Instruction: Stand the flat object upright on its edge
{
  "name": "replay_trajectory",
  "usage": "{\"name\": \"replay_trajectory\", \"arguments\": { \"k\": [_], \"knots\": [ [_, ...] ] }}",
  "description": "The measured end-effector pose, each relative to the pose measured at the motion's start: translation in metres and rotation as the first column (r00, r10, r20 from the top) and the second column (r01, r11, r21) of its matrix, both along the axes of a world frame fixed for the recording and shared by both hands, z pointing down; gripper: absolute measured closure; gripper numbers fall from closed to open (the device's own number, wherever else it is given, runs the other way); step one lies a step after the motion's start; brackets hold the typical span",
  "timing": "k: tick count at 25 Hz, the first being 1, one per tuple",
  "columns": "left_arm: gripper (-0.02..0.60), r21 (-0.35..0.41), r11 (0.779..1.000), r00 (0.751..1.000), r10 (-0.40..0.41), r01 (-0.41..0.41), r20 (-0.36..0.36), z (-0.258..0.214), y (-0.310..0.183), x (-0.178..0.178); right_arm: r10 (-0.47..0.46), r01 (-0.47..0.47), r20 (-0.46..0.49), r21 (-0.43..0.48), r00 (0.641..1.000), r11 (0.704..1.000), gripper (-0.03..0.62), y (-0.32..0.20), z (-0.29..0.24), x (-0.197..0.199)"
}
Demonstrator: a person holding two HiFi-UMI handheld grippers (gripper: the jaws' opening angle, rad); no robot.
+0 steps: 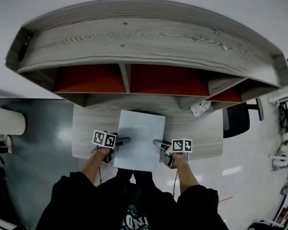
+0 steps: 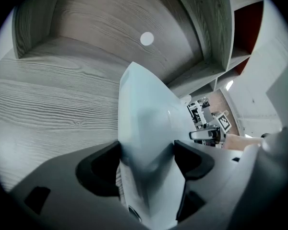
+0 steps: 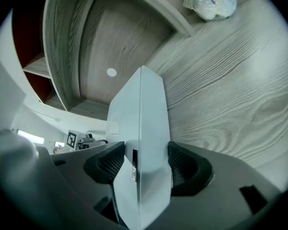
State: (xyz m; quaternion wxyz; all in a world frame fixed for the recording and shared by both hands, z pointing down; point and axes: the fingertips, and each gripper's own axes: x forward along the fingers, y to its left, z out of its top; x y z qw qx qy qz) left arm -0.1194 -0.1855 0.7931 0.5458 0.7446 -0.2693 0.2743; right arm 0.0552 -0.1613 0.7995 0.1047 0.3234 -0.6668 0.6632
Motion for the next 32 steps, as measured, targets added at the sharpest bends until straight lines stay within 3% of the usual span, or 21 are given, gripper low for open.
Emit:
{"name": "replay_trajectory", "arguments": {
  "k": [6,23,32],
  "knots": [
    [0.222,0.041,0.999,1.0,0.006,-0.006,-0.001,-0.016,-0.006,-0.001,0.018,-0.018,0.007,0.033,1.0,0.999,0.33,-0.005,-0.014,0.0],
    [0.222,0.202,0.979,1.0,0.01,-0.004,-0.028,-0.072,-0.017,-0.001,-0.041,0.051,-0.051,0.206,0.998,0.977,0.33,-0.024,-0.077,0.0],
    [0.222,0.314,0.948,0.998,0.063,-0.06,0.001,-0.098,-0.022,0.0,-0.09,0.122,-0.112,0.317,0.99,0.941,0.33,-0.028,-0.102,-0.001]
  ]
}}
